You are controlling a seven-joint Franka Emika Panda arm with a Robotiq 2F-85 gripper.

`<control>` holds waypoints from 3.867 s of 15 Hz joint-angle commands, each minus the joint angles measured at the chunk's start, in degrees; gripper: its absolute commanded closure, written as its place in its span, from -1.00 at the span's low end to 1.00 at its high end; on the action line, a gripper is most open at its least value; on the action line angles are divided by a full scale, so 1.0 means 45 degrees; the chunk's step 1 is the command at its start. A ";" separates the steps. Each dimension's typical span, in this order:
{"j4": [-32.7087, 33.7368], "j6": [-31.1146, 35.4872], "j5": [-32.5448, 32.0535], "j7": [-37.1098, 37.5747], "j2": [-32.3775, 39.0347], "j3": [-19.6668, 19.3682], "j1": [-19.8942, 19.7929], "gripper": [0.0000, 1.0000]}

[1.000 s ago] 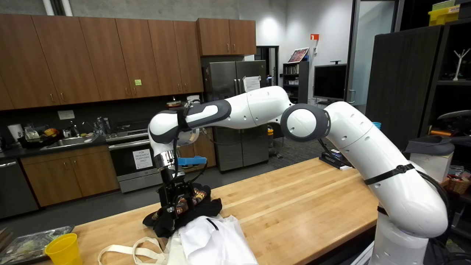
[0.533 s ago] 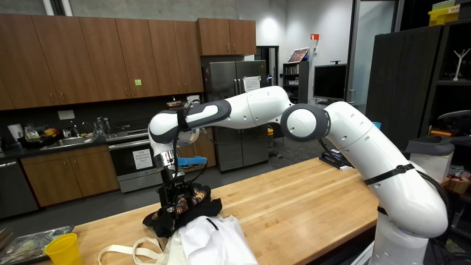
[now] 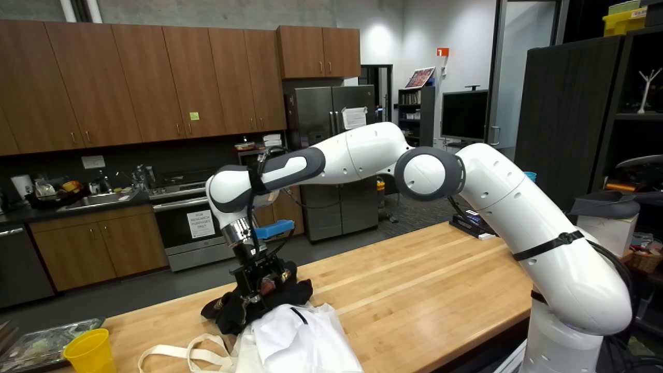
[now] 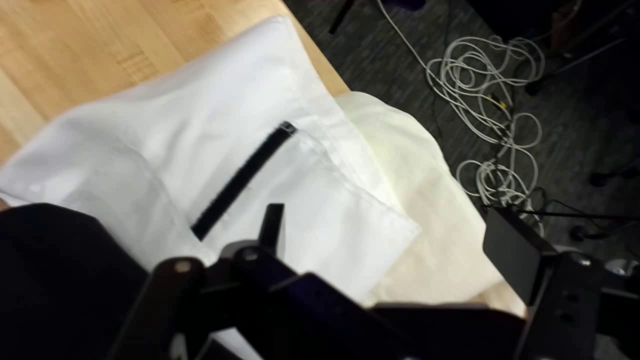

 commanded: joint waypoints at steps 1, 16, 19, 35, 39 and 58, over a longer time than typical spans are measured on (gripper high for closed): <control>-0.1560 0.0310 -0.1864 -0.0122 -0.1380 -0.0406 0.0309 -1.00; -0.1603 0.7222 -0.2639 -0.1073 -0.0803 -0.0838 0.0818 -1.00; -0.0162 0.8011 -0.2764 -0.1359 0.0823 -0.1210 0.1087 -1.00; 0.6314 0.3707 -0.0665 -0.1397 0.4418 -0.0903 0.1490 1.00; 0.7497 0.0449 -0.0726 -0.0725 0.4127 -0.1724 0.1989 0.95; 0.9776 -0.3149 -0.2217 0.5703 0.0073 -0.4665 0.4441 0.81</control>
